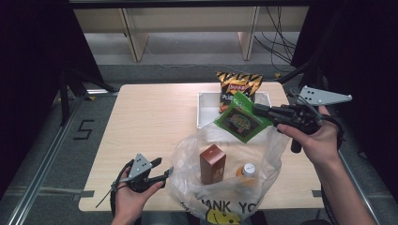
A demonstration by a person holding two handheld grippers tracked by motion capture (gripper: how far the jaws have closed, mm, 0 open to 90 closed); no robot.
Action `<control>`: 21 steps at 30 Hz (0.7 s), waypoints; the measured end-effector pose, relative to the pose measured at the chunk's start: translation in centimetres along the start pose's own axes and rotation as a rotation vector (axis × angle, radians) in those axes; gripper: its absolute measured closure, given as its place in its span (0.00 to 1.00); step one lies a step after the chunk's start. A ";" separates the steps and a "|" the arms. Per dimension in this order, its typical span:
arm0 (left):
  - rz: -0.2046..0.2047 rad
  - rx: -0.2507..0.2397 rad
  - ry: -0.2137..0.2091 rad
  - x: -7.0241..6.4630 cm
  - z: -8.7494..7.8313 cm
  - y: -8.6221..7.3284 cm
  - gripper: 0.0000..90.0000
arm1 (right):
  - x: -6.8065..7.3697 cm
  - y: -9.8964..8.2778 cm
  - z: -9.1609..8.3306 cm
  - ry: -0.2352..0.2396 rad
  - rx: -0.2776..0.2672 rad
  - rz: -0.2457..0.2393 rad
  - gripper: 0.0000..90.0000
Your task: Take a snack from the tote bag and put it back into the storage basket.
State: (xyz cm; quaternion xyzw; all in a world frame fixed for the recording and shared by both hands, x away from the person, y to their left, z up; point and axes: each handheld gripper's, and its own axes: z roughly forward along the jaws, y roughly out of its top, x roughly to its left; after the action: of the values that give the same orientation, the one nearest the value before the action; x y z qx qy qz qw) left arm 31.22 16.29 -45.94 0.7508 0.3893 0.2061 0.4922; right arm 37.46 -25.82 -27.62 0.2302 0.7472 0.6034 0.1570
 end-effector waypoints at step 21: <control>0.112 -0.185 -0.295 -8.7 -0.9 7.8 0.54 | 0.0 -3.1 2.5 -0.025 0.072 0.031 1.00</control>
State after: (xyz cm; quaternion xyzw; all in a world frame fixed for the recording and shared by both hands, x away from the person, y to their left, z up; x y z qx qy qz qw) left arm 28.28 8.33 -37.85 0.7449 0.2497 0.1556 0.5988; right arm 38.24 -24.32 -31.23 0.2547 0.7626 0.5757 0.1486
